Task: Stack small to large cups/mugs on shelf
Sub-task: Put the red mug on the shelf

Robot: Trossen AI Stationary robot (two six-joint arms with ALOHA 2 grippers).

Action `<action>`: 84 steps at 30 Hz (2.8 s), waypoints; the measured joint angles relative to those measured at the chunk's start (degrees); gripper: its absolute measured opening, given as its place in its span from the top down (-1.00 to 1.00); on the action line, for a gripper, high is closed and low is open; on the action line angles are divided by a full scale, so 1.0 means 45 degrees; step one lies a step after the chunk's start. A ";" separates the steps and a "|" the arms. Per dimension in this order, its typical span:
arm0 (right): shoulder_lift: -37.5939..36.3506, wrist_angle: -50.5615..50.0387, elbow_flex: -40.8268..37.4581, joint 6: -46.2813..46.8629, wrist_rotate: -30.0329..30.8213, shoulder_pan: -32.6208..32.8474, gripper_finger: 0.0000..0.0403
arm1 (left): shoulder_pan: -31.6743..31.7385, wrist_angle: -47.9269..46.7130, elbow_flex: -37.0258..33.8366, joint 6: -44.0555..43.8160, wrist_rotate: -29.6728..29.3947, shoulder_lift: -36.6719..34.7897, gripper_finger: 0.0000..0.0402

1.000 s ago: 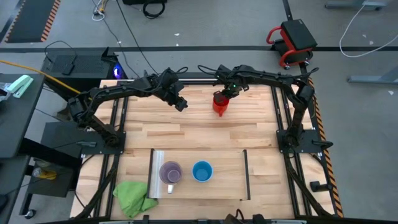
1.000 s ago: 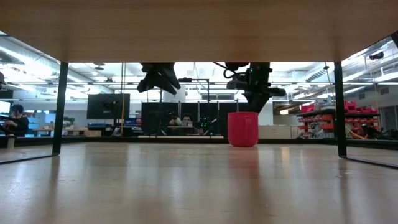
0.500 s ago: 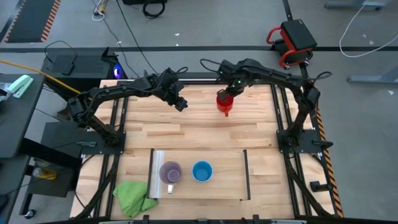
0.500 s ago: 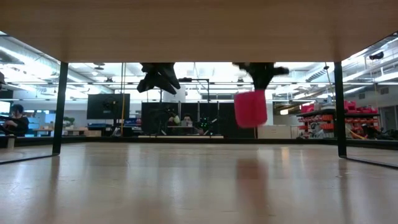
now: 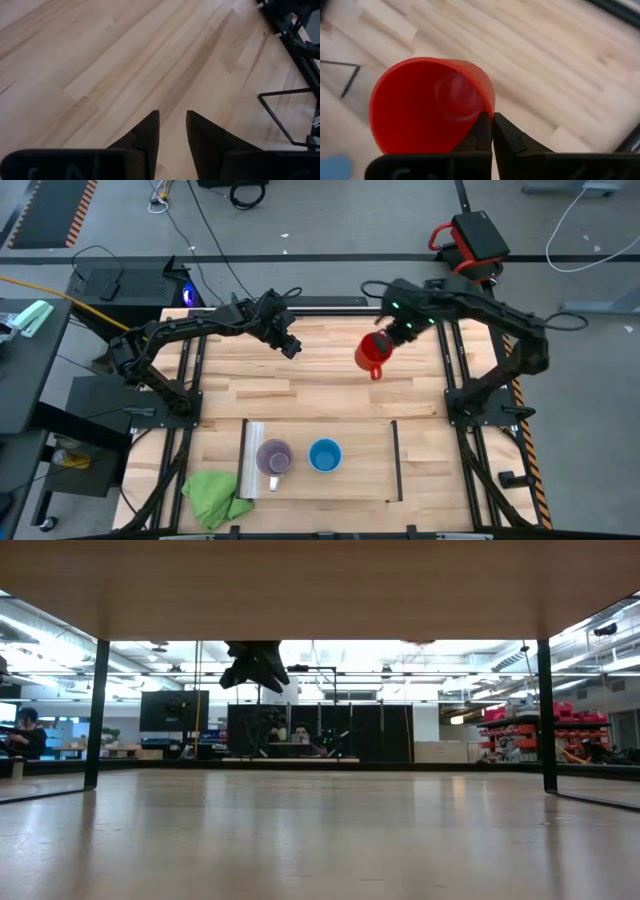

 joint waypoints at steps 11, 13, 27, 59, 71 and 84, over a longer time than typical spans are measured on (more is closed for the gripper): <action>-0.0794 -0.0869 0.0000 0.5609 0.0934 0.5083 0.99 | 0.0010 0.0000 0.0000 0.0000 -0.0014 -0.0003 0.48; -0.0533 -0.0855 0.0000 0.6346 0.1056 0.5964 0.99 | 0.0010 -0.0004 0.0000 0.0000 -0.0013 -0.0001 0.48; 0.1643 0.0477 0.0000 1.0200 0.1299 0.9705 0.99 | 0.0010 -0.0002 0.0000 0.0000 -0.0013 0.0000 0.48; 0.2806 0.0531 0.0005 1.2796 0.2501 1.1530 0.98 | 0.0010 -0.0005 0.0000 -0.0228 -0.0013 -0.0004 0.48; 0.2787 0.0525 0.0002 1.2197 0.2492 1.1555 0.92 | 0.0010 -0.0010 0.0000 -0.0233 -0.0013 -0.0002 0.48; 0.2780 0.0608 0.0000 1.1792 0.2484 1.1618 0.70 | 0.0005 -0.0005 0.0000 -0.0238 -0.0013 -0.0001 0.48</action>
